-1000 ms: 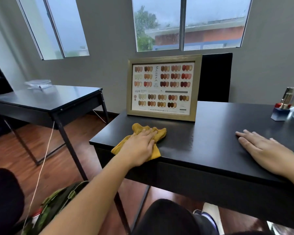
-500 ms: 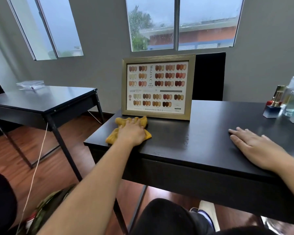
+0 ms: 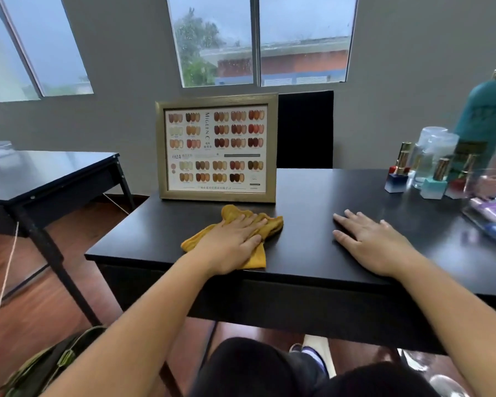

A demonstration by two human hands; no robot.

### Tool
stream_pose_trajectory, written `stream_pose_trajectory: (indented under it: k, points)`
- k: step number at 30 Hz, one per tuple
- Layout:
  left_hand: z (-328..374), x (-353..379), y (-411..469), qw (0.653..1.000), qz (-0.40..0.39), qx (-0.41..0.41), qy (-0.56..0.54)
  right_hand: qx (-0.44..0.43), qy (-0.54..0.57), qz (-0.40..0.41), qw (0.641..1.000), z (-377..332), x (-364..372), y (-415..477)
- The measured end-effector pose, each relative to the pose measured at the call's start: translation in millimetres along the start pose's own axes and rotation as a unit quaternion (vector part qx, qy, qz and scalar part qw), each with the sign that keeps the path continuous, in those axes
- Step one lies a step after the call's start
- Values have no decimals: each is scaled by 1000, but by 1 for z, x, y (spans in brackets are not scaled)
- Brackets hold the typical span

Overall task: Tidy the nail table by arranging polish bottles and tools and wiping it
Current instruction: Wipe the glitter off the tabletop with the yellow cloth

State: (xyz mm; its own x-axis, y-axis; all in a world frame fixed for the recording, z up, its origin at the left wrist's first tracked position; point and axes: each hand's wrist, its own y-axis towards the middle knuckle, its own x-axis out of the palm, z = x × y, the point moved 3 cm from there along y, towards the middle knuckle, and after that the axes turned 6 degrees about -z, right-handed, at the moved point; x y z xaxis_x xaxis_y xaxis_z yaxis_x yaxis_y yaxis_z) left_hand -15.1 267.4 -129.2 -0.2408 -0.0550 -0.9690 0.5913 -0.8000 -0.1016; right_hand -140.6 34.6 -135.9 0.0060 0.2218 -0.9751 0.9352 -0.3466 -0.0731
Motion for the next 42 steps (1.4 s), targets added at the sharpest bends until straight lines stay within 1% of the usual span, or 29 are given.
stream_pose_trajectory:
  k: [2,4,6,8,9,10,12,14,16,18,19,21,23,27,29,30,32,34,36,37,39,40,42]
  points:
    - [-20,-6,2,999,10,-51,-2,2,-4,2,1000,0,0,0]
    - [-41,-11,6,988,39,-152,-4,3,-6,4,1000,-1,1,1]
    - [-49,-12,11,968,66,-243,-5,6,-5,7,1000,-2,1,0]
    - [-41,-10,18,954,81,-290,-7,8,-3,9,1000,-3,0,0]
    - [-33,-9,22,951,85,-296,-11,8,-1,11,1000,-5,0,0]
    - [-20,-7,27,954,84,-288,-13,8,2,13,1000,-5,-1,-1]
    - [14,-1,36,970,75,-231,-5,4,32,16,999,-5,-3,-3]
    - [56,8,41,988,61,-142,7,2,104,27,994,0,-9,-6]
    - [93,18,40,998,39,-43,18,10,160,50,986,10,-18,-13]
    - [113,24,36,999,14,39,32,23,172,84,981,24,-28,-20]
    - [116,25,34,997,0,66,37,32,175,102,979,32,-32,-24]
    - [119,23,35,995,-25,94,37,55,176,137,973,48,-40,-29]
    - [124,21,43,994,-29,102,33,66,182,155,969,57,-43,-31]
    - [141,18,69,995,-21,91,35,54,187,165,967,56,-46,-32]
    - [145,14,78,995,-11,96,1,47,187,171,966,52,-48,-34]
    - [144,10,79,994,5,101,-43,43,189,175,965,50,-50,-34]
    - [136,0,75,982,65,104,-144,27,194,186,963,42,-55,-35]
    - [119,-11,65,970,129,98,-182,-7,197,186,963,28,-58,-35]
    - [95,-15,55,971,152,71,-168,-56,189,143,970,7,-52,-30]
    - [81,-14,52,978,142,43,-150,-73,163,102,979,-5,-46,-26]
    - [56,-8,46,991,97,-14,-92,-81,58,15,995,-22,-28,-15]
    - [47,-5,43,995,79,-32,-57,-79,4,-16,997,-28,-21,-11]
    - [35,-3,42,996,71,-43,-10,-66,-49,-48,995,-30,-13,0]
